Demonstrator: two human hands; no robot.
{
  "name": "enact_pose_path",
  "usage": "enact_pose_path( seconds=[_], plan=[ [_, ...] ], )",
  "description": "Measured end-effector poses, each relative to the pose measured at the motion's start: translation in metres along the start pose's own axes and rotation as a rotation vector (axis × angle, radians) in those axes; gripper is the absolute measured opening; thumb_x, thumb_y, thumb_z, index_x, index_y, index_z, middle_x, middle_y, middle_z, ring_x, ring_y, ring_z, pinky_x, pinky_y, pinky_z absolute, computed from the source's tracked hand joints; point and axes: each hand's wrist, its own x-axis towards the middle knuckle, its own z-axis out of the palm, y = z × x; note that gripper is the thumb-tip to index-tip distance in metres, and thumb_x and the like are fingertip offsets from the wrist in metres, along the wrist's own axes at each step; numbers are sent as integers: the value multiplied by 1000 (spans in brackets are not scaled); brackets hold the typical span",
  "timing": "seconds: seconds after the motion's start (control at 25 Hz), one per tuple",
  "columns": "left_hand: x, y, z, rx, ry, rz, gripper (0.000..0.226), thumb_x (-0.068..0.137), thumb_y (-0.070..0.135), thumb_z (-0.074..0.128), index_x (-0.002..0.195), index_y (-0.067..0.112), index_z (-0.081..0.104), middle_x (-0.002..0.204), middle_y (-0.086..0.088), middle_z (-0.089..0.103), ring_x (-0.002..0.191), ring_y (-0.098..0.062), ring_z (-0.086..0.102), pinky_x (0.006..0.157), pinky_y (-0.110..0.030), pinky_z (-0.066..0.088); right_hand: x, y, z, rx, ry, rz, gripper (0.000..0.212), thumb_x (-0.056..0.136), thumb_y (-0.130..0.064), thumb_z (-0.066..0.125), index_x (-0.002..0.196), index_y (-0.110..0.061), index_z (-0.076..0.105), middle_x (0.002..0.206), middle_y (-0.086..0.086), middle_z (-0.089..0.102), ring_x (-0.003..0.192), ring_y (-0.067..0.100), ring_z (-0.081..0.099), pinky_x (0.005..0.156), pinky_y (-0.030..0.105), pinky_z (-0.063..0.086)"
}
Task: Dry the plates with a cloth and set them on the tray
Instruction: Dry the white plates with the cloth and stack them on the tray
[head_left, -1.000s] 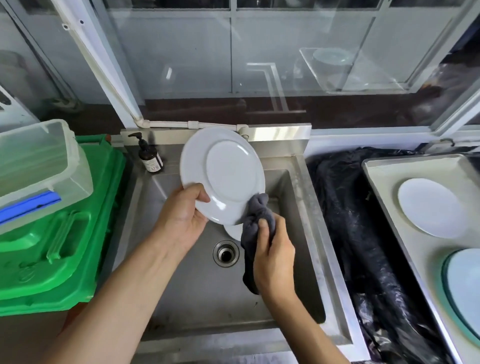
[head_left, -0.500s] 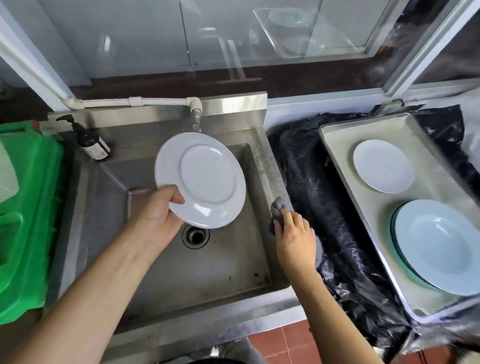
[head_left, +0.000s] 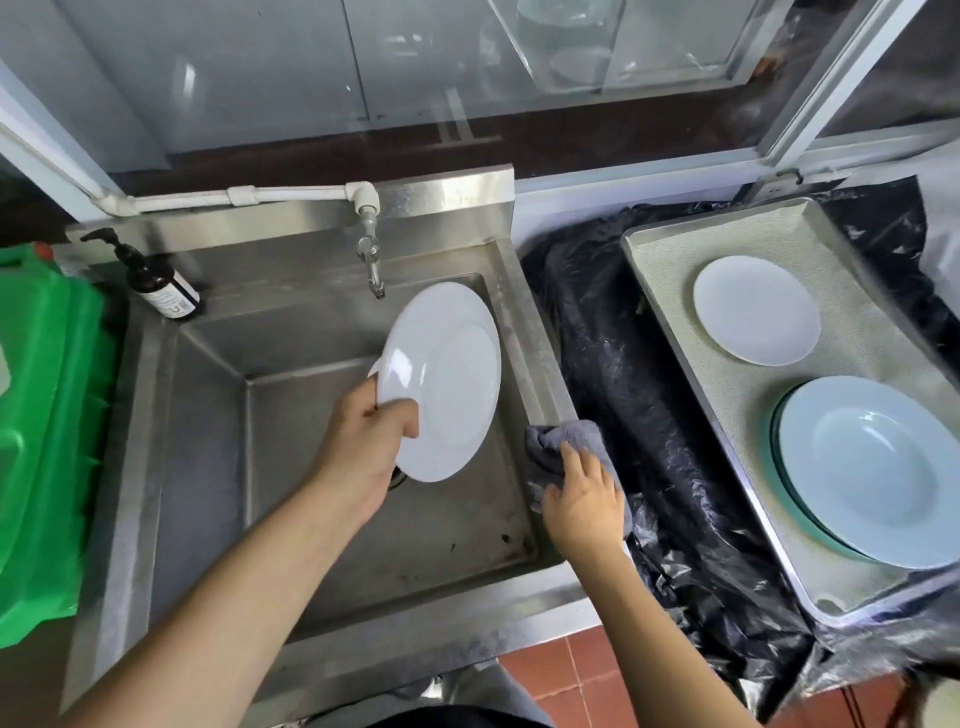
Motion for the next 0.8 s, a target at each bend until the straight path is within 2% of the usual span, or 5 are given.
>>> enact_pose_path(
  seconds=[0.24, 0.36, 0.48, 0.6, 0.8],
  plan=[
    [-4, -6, 15, 593, -64, 477, 45, 71, 7, 44, 72, 50, 60, 53, 20, 51, 47, -4, 42, 41, -10, 27, -6, -61, -105, 962, 268, 9, 30, 105, -40, 43, 113, -26, 68, 99, -3, 73, 90, 14, 69, 87, 42, 54],
    [-9, -11, 7, 767, -170, 689, 61, 79, 4, 42, 116, 47, 64, 85, 26, 68, 79, -2, 63, 70, 3, 41, -12, -82, -142, 1161, 241, -19, 51, 97, -64, 44, 93, -23, 73, 80, 2, 76, 69, 16, 73, 69, 38, 57],
    [-13, -15, 0, 927, -230, 933, 68, 82, -6, 46, 131, 36, 65, 132, 11, 66, 125, 0, 57, 109, -20, 41, -20, -84, -146, 1058, 237, 61, 32, 97, -48, 61, 85, -22, 75, 75, -1, 76, 67, 17, 75, 69, 45, 64],
    [-13, -20, -5, 1052, -279, 1077, 65, 75, -17, 55, 125, 23, 72, 128, -3, 69, 116, -21, 67, 104, -36, 50, -25, -74, -138, 998, 206, 153, 23, 93, -16, 65, 75, -25, 75, 66, 0, 74, 62, 12, 73, 66, 35, 65],
    [-5, -25, -26, 1073, -136, 959, 77, 68, -8, 74, 140, 16, 57, 143, -7, 55, 130, -30, 52, 112, -48, 41, -36, -66, -122, 1042, 311, 243, 21, 91, -7, 62, 85, -17, 78, 56, -15, 68, 52, -5, 63, 47, 16, 52]
  ],
)
